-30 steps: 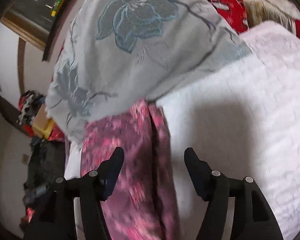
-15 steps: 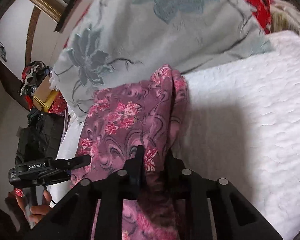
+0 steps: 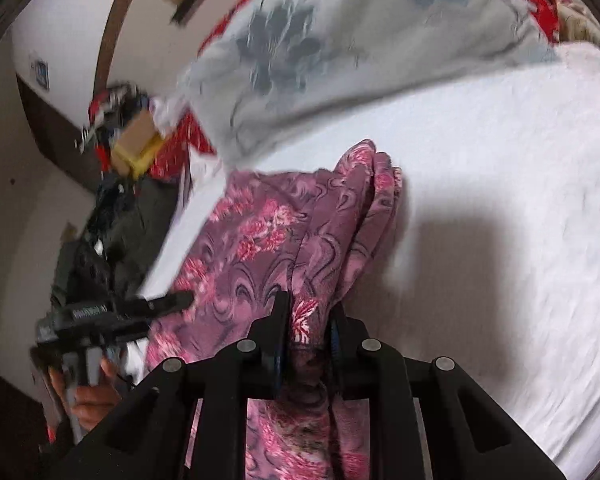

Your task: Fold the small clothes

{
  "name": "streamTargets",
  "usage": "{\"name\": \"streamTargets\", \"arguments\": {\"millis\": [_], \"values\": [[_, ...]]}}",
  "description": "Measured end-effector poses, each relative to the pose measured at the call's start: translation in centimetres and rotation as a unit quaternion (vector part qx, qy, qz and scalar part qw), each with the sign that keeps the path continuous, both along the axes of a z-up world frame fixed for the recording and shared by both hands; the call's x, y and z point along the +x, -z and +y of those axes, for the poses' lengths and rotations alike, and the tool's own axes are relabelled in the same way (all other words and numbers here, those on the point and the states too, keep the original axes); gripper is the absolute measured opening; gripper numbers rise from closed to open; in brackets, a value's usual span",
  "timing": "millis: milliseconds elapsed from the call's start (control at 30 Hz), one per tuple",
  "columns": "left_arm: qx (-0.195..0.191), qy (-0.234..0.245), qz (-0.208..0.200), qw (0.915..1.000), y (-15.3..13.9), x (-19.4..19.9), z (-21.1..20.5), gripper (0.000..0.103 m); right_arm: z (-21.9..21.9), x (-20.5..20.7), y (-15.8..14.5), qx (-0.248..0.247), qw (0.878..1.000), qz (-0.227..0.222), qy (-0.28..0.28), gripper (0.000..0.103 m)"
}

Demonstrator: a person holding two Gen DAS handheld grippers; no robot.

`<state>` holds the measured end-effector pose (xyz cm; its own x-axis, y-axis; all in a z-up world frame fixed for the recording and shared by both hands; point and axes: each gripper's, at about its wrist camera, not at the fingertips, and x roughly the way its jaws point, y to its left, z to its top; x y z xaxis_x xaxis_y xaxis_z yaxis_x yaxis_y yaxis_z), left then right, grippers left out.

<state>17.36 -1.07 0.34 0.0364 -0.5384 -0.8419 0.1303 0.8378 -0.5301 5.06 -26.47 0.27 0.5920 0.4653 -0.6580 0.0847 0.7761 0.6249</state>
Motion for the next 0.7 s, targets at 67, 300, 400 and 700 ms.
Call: {"name": "streamTargets", "arguments": {"millis": [67,300,400,700], "values": [[0.027,0.004,0.009,0.9996,1.3,-0.8,0.7,0.041,1.5,-0.4,2.4,-0.035,0.998,0.052,-0.014,0.025],[0.01,0.01,-0.058,0.9982,-2.7,0.1,-0.3,0.04,-1.0,0.0,-1.1,-0.061,0.997,0.005,0.049,0.034],[0.04,0.04,-0.099,0.9935,-3.6,1.7,-3.8,0.041,-0.6,2.6,-2.2,-0.071,0.997,-0.021,0.03,0.034],[0.217,0.064,-0.143,0.9636,2.7,7.5,-8.8,0.072,0.4,9.0,2.9,-0.183,0.983,0.002,-0.022,0.016]]}}
